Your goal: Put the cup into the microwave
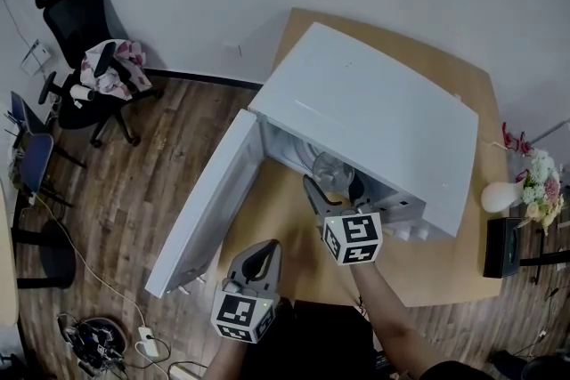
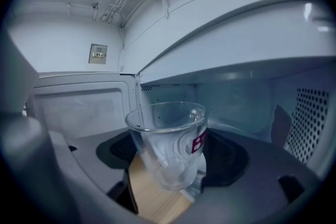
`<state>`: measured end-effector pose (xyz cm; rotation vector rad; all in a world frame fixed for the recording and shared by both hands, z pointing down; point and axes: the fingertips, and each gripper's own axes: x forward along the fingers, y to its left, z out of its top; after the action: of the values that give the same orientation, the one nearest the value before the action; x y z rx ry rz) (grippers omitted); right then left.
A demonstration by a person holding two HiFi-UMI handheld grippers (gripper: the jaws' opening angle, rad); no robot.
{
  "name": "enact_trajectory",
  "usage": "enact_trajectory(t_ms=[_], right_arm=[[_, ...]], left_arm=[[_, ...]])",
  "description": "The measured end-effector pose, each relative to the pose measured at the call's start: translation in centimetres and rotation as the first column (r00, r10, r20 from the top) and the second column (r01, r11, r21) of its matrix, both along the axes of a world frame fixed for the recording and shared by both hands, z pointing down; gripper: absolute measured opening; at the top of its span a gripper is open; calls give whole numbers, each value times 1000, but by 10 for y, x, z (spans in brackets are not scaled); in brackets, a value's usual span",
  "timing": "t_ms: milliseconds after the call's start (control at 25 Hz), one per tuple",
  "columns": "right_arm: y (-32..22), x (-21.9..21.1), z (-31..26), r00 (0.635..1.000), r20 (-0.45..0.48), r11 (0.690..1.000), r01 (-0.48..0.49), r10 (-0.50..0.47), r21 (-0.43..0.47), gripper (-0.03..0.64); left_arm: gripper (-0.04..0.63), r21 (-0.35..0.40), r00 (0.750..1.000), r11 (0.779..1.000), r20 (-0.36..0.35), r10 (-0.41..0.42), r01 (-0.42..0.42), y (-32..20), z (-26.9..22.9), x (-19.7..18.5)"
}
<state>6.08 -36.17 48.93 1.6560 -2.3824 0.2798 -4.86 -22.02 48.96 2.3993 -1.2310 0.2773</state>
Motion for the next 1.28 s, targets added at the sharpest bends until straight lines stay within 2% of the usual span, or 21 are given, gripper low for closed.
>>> enact_trajectory(t_ms=[320,640,1280], right_arm=[[-36,-1,12,1000,8,1000,-11,11,7,341],[-66,0,21,999,-28,999,-40,41,32,341],[-87,0,30,998,-39,998,-55,57,40,341]], left_arm=[[6,8,1000,1000,0,-5,5,-6,-2,4],[6,-34,999,999,8,-38,38,-6,9,1],[6,-27,998,997,10,-66,66,-15,11,-16]])
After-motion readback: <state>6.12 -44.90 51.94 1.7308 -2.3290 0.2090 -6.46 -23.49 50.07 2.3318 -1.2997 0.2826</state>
